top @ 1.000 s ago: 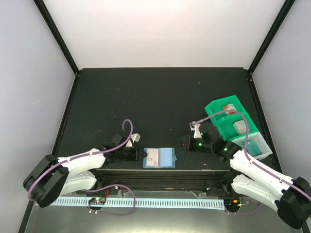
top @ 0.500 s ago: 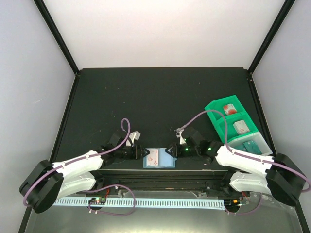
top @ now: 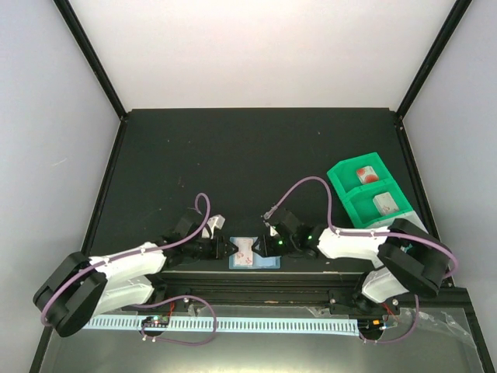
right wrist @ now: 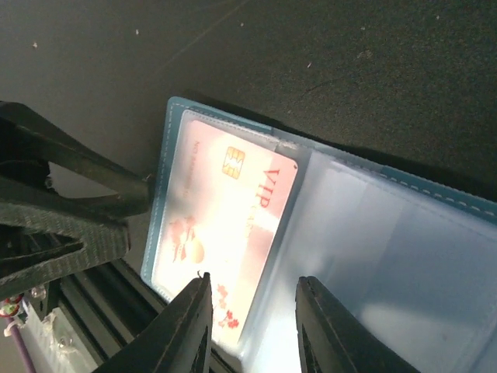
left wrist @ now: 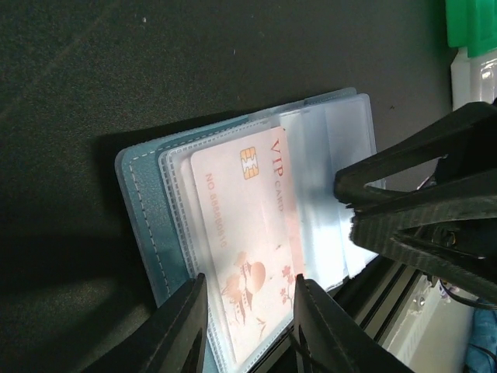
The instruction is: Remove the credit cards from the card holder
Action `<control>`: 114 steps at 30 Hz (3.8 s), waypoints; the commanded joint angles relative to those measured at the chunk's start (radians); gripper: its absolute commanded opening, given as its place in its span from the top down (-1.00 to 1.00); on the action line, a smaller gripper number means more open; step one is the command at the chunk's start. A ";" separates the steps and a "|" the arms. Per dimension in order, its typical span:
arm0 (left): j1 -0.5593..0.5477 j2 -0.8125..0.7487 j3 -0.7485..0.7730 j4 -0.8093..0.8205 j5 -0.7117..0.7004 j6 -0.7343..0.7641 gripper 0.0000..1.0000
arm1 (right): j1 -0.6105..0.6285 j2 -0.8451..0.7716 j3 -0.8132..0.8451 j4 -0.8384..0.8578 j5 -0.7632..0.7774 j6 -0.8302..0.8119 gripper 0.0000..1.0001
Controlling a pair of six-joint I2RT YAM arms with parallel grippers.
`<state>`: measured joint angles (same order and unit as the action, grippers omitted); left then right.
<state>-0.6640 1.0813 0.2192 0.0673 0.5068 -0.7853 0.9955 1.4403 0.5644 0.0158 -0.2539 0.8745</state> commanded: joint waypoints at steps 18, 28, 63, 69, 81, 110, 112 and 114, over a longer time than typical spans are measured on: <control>-0.004 0.086 -0.007 0.105 -0.031 0.012 0.53 | -0.004 0.103 0.010 0.079 0.137 -0.135 0.43; -0.004 -0.048 0.001 0.002 -0.045 0.015 0.51 | -0.019 0.019 0.010 0.074 0.058 -0.117 0.43; -0.005 0.073 -0.050 0.088 -0.014 0.010 0.85 | -0.012 0.155 -0.035 0.225 -0.026 0.033 0.62; -0.006 0.071 -0.052 0.086 -0.022 0.012 0.85 | -0.012 0.160 -0.040 0.237 -0.021 0.036 0.73; -0.006 0.070 -0.064 0.081 -0.035 0.011 0.86 | -0.016 0.072 -0.053 0.154 0.069 0.009 0.98; -0.006 0.052 -0.093 0.097 -0.044 -0.024 0.86 | -0.014 0.177 -0.067 0.272 -0.007 0.077 0.80; -0.006 0.055 -0.096 0.093 -0.051 -0.025 0.86 | -0.016 0.172 -0.063 0.251 0.009 0.070 0.92; -0.005 0.056 -0.099 0.089 -0.058 -0.025 0.86 | -0.016 0.161 -0.067 0.242 0.023 0.065 0.98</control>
<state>-0.6682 1.1320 0.1413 0.1856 0.4923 -0.8055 0.9810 1.5986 0.5076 0.3065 -0.2699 0.9485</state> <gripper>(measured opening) 0.072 0.032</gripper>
